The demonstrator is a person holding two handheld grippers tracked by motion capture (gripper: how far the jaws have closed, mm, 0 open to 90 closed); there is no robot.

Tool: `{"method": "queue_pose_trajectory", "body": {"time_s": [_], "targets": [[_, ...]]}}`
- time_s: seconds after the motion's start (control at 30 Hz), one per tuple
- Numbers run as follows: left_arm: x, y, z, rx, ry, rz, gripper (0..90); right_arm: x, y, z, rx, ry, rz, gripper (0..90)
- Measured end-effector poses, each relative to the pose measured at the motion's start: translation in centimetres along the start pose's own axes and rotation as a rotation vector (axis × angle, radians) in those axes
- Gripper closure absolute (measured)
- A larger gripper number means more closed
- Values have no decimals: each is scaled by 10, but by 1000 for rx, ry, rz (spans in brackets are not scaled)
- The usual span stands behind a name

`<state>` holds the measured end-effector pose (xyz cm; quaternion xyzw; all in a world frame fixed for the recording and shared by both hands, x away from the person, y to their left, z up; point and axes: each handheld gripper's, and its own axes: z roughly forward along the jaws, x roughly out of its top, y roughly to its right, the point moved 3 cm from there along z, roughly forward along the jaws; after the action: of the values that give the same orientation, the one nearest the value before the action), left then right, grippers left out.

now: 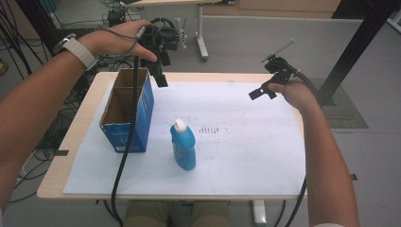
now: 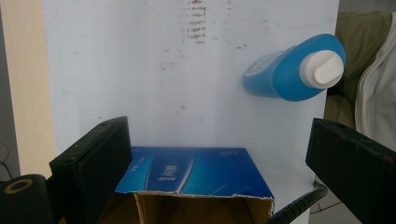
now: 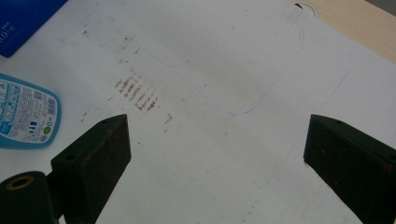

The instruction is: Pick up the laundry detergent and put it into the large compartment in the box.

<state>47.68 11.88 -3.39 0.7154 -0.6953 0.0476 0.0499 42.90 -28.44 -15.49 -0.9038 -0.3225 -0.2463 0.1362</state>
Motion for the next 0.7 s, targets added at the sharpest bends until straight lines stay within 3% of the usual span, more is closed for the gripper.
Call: {"method": "queue_pose_trajectory", "body": {"time_s": [0.7], "targets": [[-3, 5, -4, 9, 9, 7, 77, -2, 0, -2, 4, 10, -1, 72]]}}
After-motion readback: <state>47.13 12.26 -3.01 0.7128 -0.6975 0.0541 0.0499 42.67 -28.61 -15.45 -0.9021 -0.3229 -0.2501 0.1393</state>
